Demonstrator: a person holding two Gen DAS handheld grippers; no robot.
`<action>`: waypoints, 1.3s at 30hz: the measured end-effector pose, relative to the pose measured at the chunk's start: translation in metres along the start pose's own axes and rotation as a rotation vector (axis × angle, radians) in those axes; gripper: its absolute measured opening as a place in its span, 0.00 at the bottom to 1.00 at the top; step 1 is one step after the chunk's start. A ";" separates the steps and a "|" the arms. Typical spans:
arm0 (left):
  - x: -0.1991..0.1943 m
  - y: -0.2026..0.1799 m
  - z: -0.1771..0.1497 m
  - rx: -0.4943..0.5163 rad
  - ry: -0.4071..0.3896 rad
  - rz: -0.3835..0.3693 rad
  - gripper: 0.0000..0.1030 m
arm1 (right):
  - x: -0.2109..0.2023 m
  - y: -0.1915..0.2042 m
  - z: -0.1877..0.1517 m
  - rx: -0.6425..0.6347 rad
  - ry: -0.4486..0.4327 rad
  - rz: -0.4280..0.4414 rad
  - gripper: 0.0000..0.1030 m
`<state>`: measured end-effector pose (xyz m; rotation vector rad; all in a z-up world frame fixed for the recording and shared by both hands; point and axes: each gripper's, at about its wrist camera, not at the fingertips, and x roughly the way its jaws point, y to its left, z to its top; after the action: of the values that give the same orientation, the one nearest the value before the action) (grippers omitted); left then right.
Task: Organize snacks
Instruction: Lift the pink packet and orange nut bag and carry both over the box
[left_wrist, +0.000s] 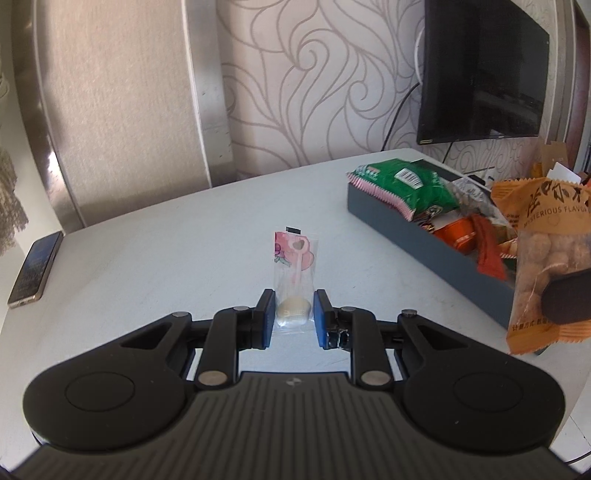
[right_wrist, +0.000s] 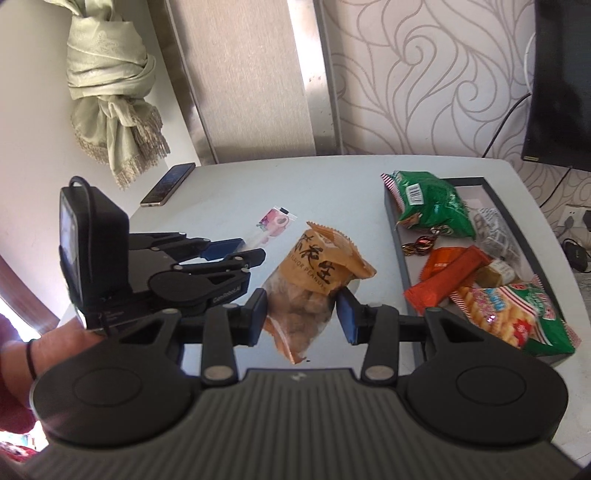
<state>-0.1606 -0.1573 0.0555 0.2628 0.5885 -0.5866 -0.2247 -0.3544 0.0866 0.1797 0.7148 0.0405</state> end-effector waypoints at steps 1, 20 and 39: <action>-0.001 -0.004 0.002 0.007 -0.006 -0.008 0.25 | -0.004 -0.001 -0.001 0.005 -0.006 -0.008 0.43; 0.022 -0.084 0.051 0.084 -0.070 -0.160 0.25 | -0.042 -0.055 -0.006 0.083 -0.051 -0.132 0.43; 0.076 -0.150 0.081 0.138 -0.053 -0.212 0.25 | -0.042 -0.105 0.006 0.094 -0.038 -0.171 0.42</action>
<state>-0.1615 -0.3442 0.0658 0.3159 0.5283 -0.8386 -0.2551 -0.4629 0.0992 0.2078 0.6920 -0.1595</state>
